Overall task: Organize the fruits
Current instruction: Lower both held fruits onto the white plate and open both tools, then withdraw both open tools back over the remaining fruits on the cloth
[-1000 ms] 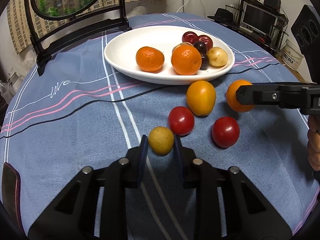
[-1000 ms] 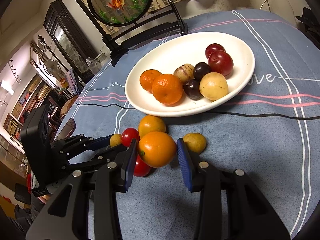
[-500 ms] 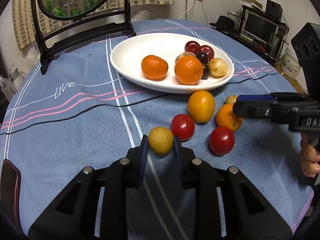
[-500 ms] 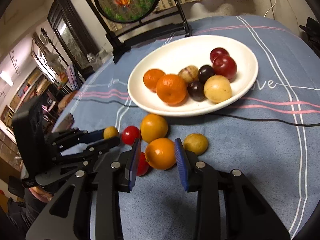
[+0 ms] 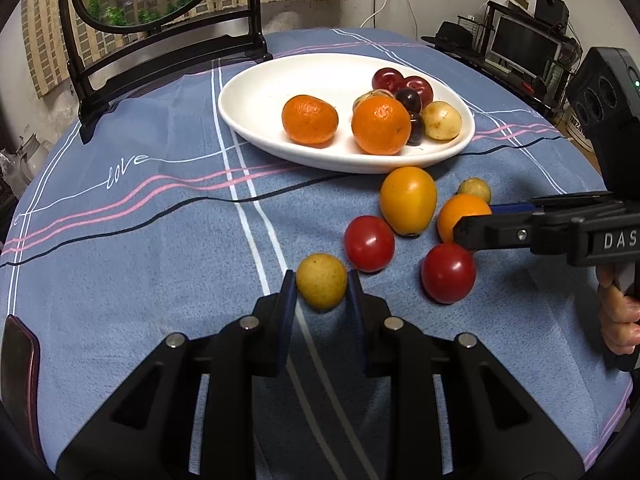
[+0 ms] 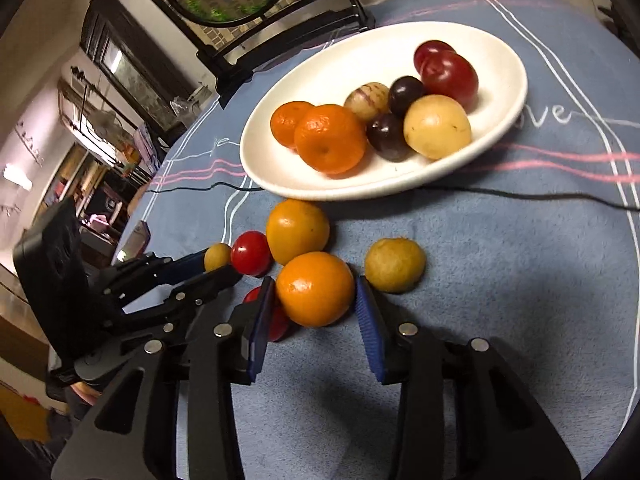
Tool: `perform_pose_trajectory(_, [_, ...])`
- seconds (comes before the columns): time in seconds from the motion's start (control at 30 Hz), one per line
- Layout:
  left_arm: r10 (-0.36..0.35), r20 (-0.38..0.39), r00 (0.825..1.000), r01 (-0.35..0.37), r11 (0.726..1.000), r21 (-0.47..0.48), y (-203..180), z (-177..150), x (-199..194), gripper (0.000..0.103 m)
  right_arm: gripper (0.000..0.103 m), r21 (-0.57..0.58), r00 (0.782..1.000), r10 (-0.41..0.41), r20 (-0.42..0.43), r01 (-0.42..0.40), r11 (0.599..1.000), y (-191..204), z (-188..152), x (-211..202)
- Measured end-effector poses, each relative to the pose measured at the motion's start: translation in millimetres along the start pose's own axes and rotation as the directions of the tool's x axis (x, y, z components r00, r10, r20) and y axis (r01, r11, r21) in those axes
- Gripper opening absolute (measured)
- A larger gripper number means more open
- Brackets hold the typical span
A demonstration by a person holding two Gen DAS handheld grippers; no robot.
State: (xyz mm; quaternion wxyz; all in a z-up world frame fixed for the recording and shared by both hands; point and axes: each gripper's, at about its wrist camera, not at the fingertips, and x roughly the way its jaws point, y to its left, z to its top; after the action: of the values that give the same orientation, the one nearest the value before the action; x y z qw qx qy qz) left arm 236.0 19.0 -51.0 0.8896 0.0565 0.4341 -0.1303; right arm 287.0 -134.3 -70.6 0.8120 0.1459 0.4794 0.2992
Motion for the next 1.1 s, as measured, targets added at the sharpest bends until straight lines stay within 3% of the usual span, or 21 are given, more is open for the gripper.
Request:
perform_pose_trajectory(0.13, [-0.015, 0.025, 1.0, 0.016, 1.0, -0.027, 4.7, 2.9, -6.8, 0.026, 0.04, -0.021, 0.995, 0.013, 0.099, -0.011, 1.0, 7.0, 1.9, -19.7])
perform_pose_trajectory(0.23, [-0.045, 0.082, 0.996, 0.051, 0.996, -0.072, 8.8, 20.5, -15.0, 0.026, 0.04, -0.043, 0.97, 0.014, 0.244, -0.004, 0.999, 13.0, 9.5, -42.8])
perform_pose_trajectory(0.33, [-0.034, 0.147, 0.989, 0.05, 0.993, -0.104, 7.9, 49.4, -18.6, 0.026, 0.04, -0.078, 0.926, -0.066, 0.372, 0.102, 0.992, 19.8, 28.3, -49.2])
perform_pose_trajectory(0.43, [-0.02, 0.202, 0.979, 0.047, 0.991, -0.129, 4.3, 81.5, -13.9, 0.026, 0.04, -0.064, 0.909, -0.098, 0.404, 0.135, 0.989, 16.6, 47.0, -40.9])
perform_pose_trajectory(0.57, [0.031, 0.211, 0.977, 0.0, 0.989, -0.145, -1.1, 115.9, 8.8, 0.026, 0.041, -0.06, 0.895, -0.152, 0.419, 0.194, 0.979, 8.3, 72.0, -22.0])
perform_pose_trajectory(0.6, [0.047, 0.199, 0.979, -0.013, 0.986, -0.166, 0.7, 120.9, 16.7, 0.029, 0.041, -0.073, 0.895, -0.157, 0.417, 0.206, 0.976, 6.0, 75.3, -17.9])
perform_pose_trajectory(0.63, [0.071, 0.174, 0.982, -0.036, 0.979, -0.198, 4.0, 122.9, 23.2, 0.055, 0.047, -0.085, 0.898, -0.172, 0.406, 0.225, 0.971, 5.8, 78.5, -13.8])
perform_pose_trajectory(0.7, [0.137, 0.153, 0.979, -0.097, 0.965, -0.242, 8.7, 116.9, 20.5, 0.085, 0.065, -0.068, 0.894, -0.189, 0.406, 0.236, 0.969, 4.3, 77.7, -19.5])
perform_pose_trajectory(0.73, [0.151, 0.183, 0.971, -0.103, 0.963, -0.247, 10.5, 111.2, 10.1, 0.09, 0.068, -0.059, 0.891, -0.185, 0.414, 0.23, 0.971, 3.2, 75.1, -27.1])
perform_pose_trajectory(0.83, [0.146, 0.226, 0.963, -0.089, 0.966, -0.242, 11.1, 98.4, -14.6, 0.101, 0.068, -0.059, 0.896, -0.143, 0.421, 0.184, 0.981, 3.7, 67.9, -47.3])
perform_pose_trajectory(0.9, [0.138, 0.232, 0.963, -0.081, 0.967, -0.242, 10.5, 86.6, -23.6, 0.101, 0.068, -0.076, 0.899, -0.16, 0.408, 0.208, 0.975, 7.0, 59.4, -57.0])
perform_pose_trajectory(1.1, [0.186, 0.171, 0.968, -0.146, 0.963, -0.225, 10.8, 45.7, -29.0, 0.101, 0.068, -0.138, 0.906, -0.24, 0.348, 0.302, 0.943, 7.7, 26.5, -56.7])
